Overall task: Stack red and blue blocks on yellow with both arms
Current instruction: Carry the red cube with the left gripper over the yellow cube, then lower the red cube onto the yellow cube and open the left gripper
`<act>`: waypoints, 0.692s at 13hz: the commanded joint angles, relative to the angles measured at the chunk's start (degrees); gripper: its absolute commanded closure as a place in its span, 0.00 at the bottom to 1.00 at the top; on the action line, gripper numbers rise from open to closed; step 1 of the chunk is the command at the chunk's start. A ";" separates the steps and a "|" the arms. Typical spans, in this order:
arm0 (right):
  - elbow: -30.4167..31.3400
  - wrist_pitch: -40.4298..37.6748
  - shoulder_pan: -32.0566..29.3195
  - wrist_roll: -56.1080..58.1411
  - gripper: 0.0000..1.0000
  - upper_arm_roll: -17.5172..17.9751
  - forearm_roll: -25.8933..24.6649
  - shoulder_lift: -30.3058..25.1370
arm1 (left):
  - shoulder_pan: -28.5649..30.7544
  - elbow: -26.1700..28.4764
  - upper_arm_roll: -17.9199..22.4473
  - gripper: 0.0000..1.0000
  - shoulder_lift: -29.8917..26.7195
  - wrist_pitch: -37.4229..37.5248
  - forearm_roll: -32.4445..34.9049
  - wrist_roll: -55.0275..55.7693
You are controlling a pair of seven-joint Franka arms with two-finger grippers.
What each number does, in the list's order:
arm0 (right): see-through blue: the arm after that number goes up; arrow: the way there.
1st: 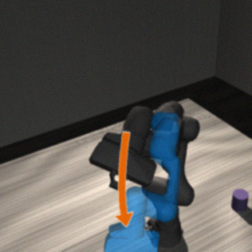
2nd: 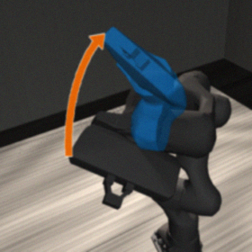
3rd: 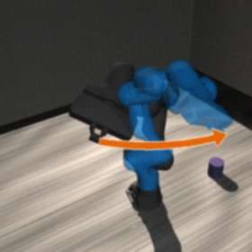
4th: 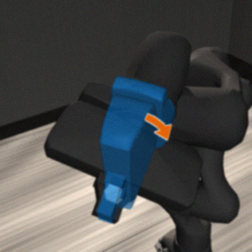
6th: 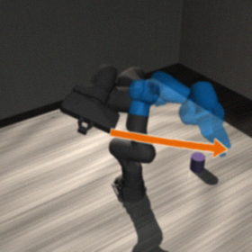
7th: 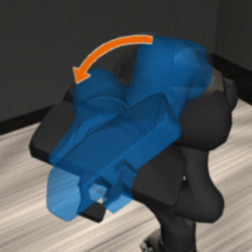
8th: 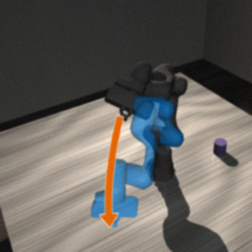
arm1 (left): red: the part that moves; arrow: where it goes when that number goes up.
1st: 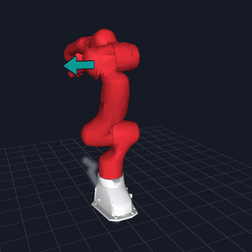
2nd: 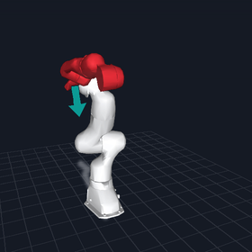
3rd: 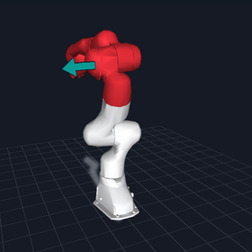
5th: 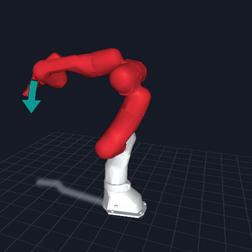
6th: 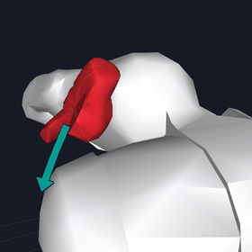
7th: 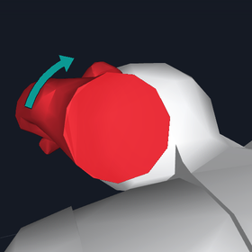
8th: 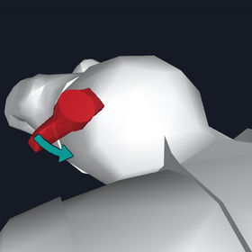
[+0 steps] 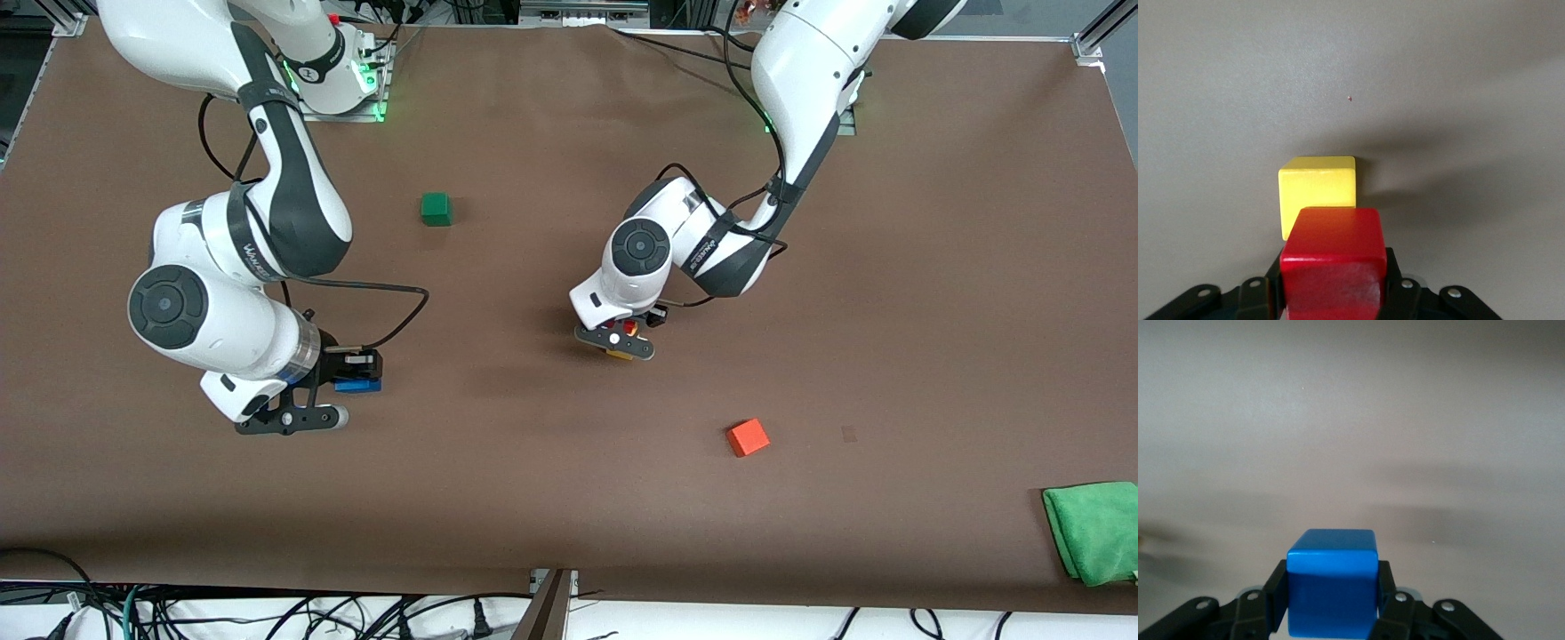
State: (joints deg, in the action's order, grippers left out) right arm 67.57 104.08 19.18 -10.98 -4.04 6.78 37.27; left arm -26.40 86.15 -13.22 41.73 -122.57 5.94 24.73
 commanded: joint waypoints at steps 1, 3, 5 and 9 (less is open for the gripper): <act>-3.06 -0.46 1.03 -2.64 0.76 0.09 0.69 1.40 | -0.67 -4.49 0.74 1.00 2.74 0.75 0.82 0.41; -3.67 -0.37 1.30 -4.13 0.76 0.09 0.69 1.66 | -0.49 -5.64 0.83 1.00 3.01 1.10 0.82 0.32; -4.73 -0.11 2.00 -5.18 0.76 0.09 0.69 2.19 | -0.32 -5.91 0.83 1.00 3.01 1.19 0.82 0.32; -5.87 0.59 2.61 -6.07 0.76 0.17 0.69 2.72 | -0.06 -5.91 1.01 0.01 3.71 1.10 1.00 0.23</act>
State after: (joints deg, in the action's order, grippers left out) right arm 64.33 104.70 21.41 -15.83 -3.98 6.79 38.72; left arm -26.32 82.37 -12.59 43.76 -122.41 5.94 24.73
